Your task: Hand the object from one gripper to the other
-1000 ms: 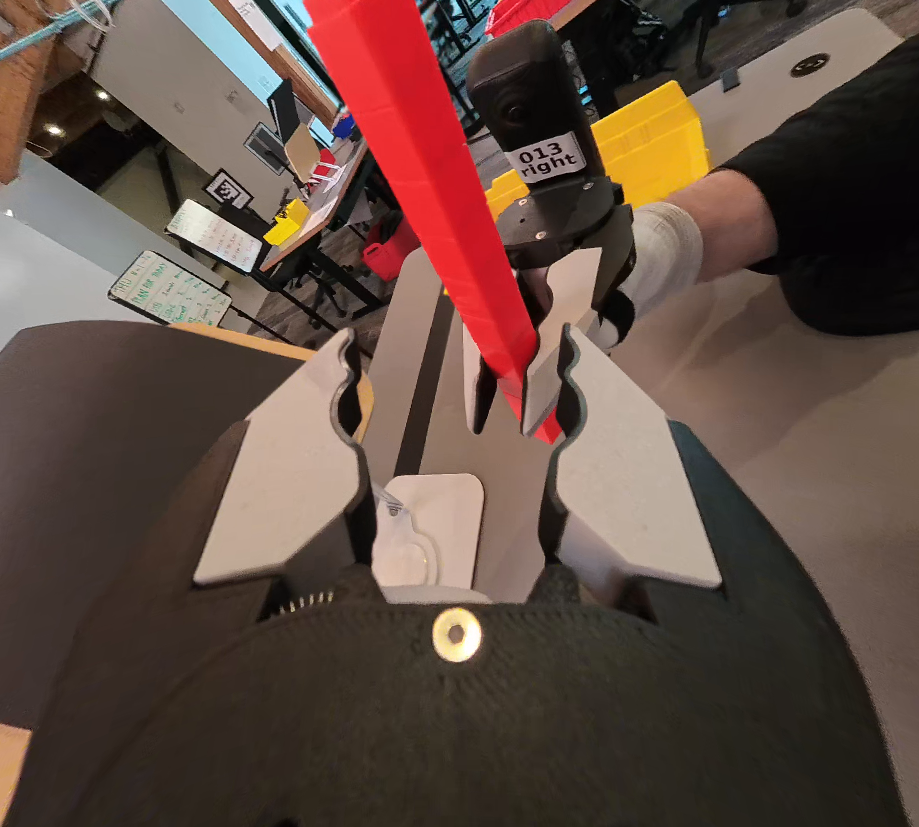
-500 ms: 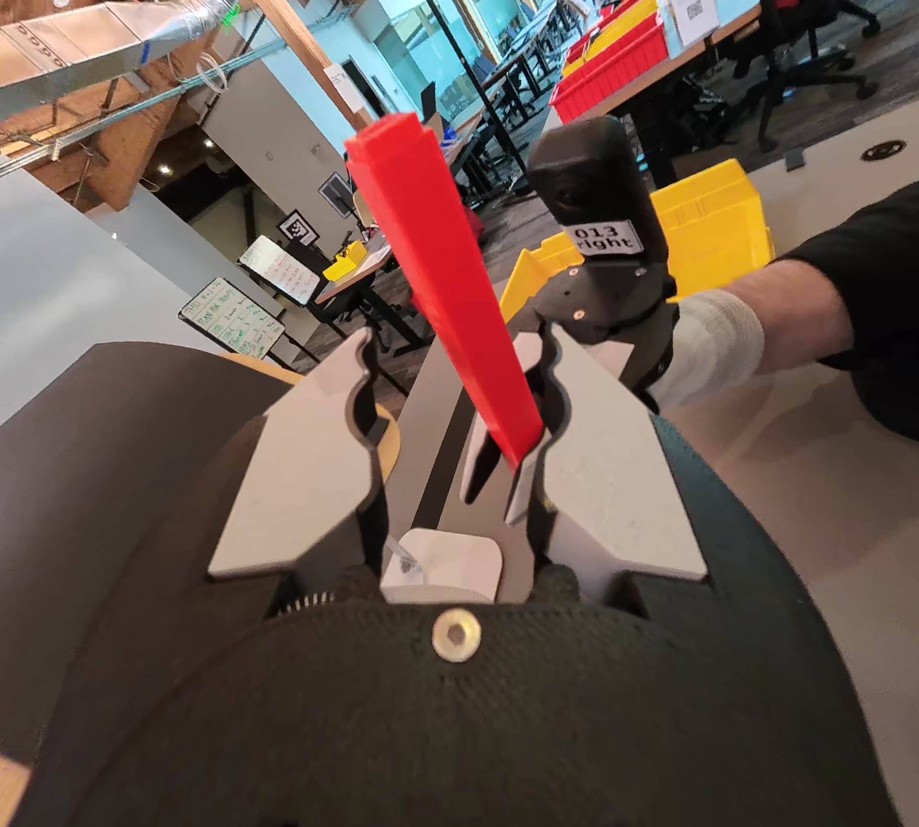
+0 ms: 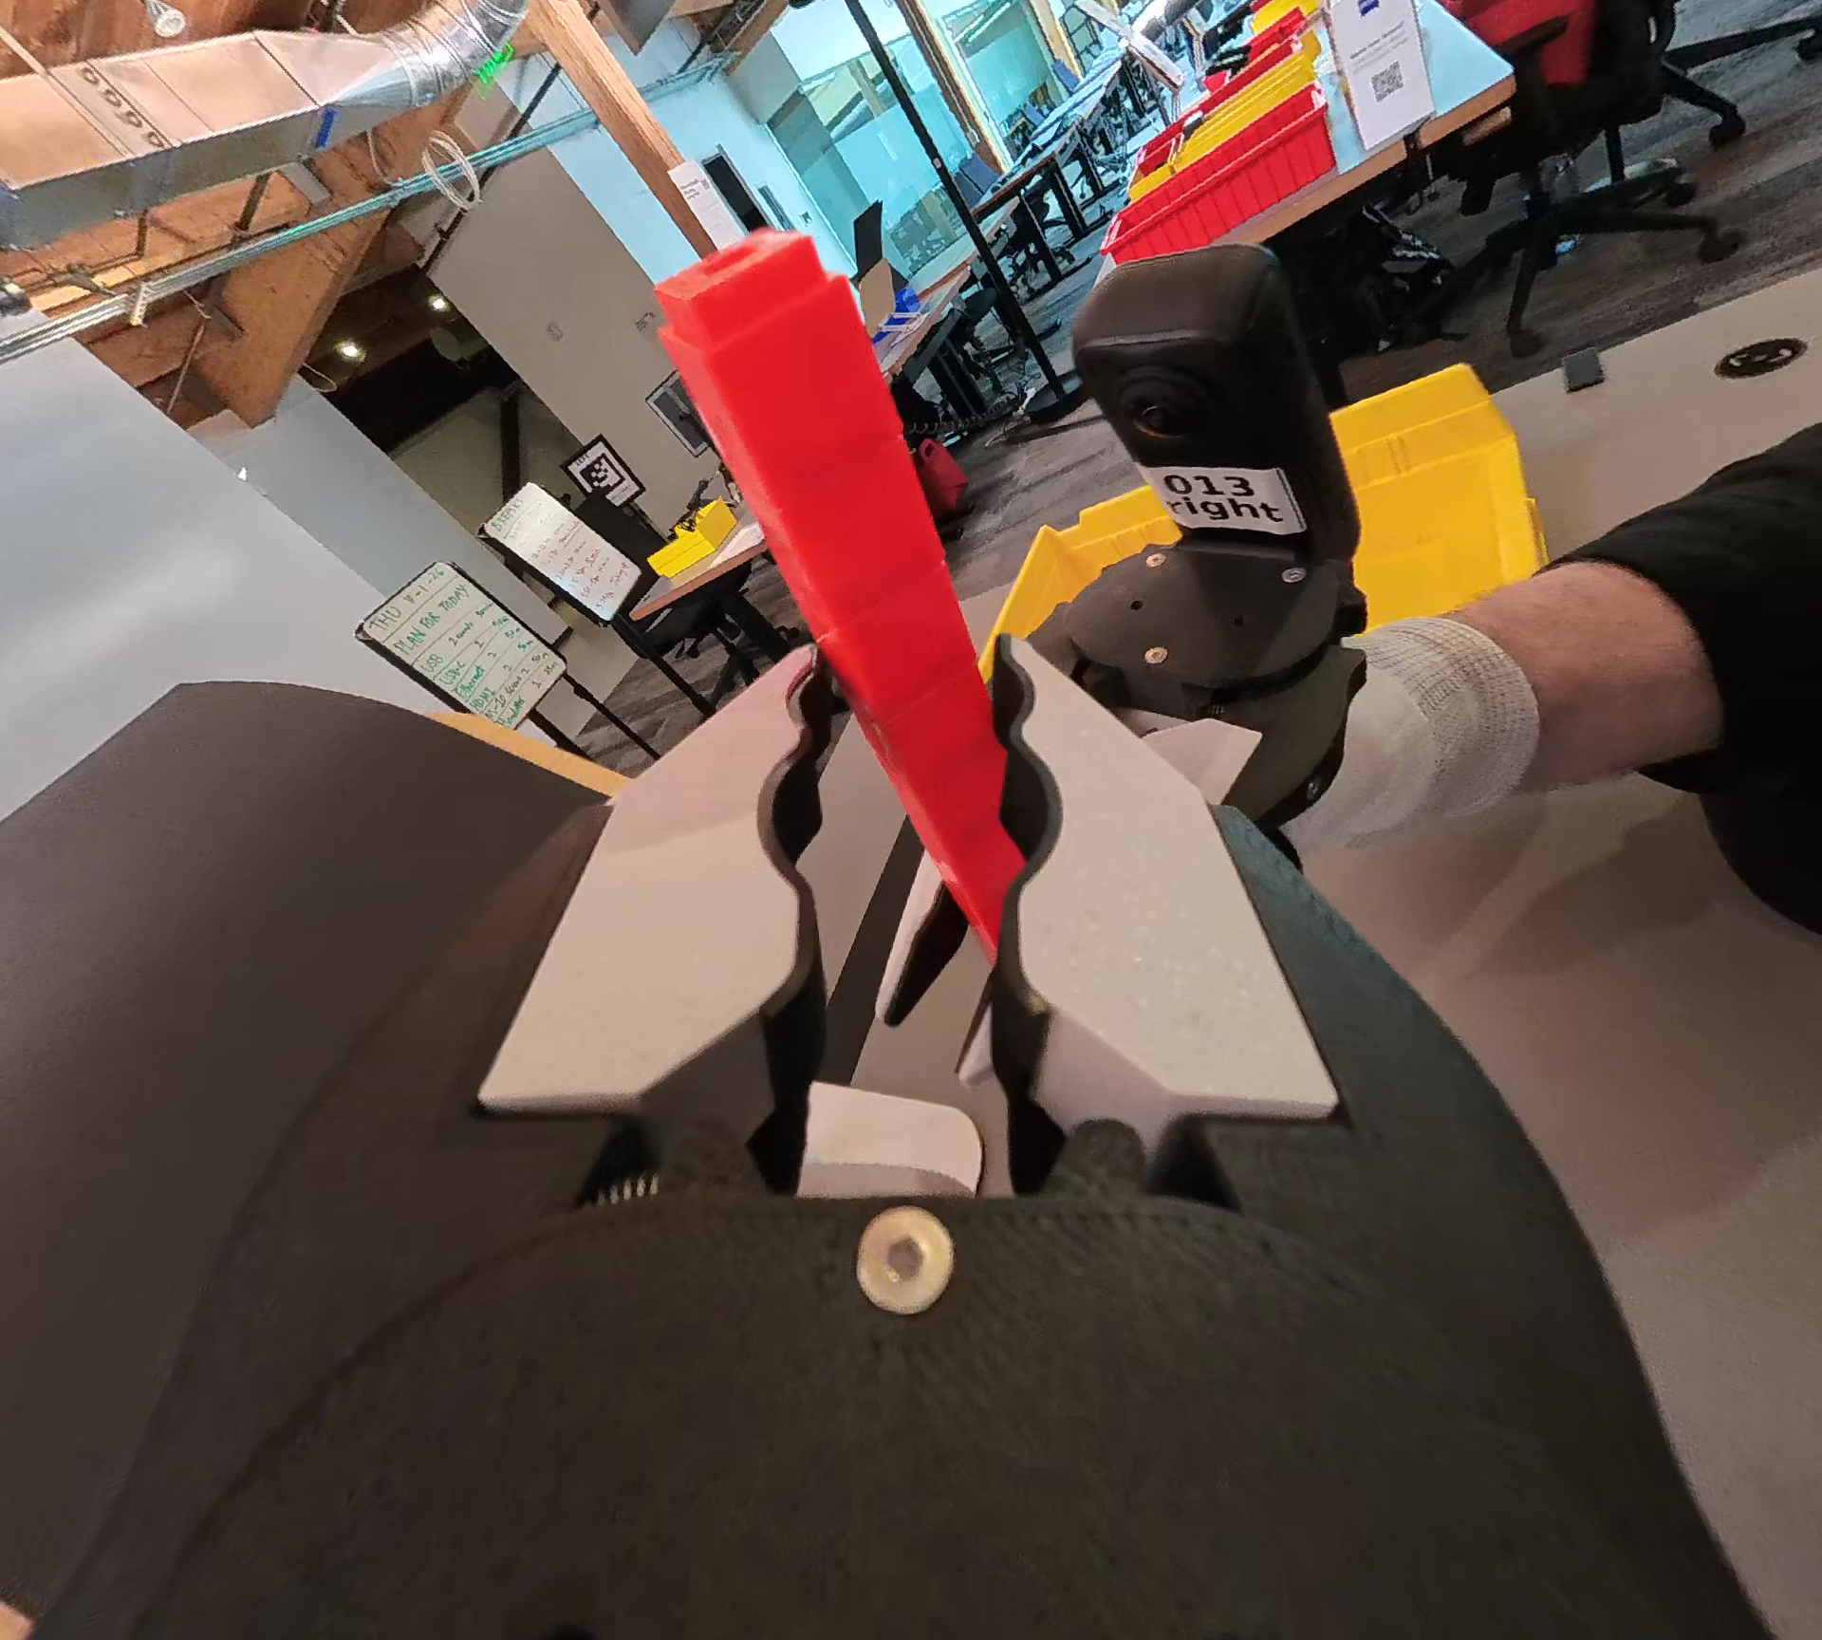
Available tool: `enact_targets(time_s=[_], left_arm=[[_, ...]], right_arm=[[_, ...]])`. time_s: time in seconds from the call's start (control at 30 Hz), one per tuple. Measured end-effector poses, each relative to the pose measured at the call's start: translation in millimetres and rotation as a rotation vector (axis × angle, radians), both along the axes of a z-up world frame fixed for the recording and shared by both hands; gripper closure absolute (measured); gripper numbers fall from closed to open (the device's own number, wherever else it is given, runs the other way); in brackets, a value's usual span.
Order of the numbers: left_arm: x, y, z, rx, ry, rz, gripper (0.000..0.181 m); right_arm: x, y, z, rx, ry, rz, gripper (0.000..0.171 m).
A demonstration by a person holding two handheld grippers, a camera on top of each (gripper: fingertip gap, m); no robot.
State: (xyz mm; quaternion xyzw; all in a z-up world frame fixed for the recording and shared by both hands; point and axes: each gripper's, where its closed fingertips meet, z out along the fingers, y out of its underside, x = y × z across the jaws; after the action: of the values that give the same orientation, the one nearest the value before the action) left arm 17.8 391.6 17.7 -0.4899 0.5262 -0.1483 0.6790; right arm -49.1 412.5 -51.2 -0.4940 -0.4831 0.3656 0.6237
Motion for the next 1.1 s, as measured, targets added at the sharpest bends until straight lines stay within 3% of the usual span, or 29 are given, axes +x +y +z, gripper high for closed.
enact_targets(time_s=[0.57,0.77,1.1], left_arm=[[-10.9,9.0,9.8,-0.15,-0.188,-0.088,0.153],[-28.6,12.2,19.5,-0.142,-0.216,-0.077,0.154],[-69.5,5.3,24.0,-0.083,-0.095,-0.047,0.156]], right_arm=[[-0.9,8.3,1.3,0.033,-0.004,-0.082,0.145],[-1.4,4.5,5.6,0.038,0.024,-0.049,0.115],[8.3,1.2,28.7,0.084,0.09,-0.064,0.111]])
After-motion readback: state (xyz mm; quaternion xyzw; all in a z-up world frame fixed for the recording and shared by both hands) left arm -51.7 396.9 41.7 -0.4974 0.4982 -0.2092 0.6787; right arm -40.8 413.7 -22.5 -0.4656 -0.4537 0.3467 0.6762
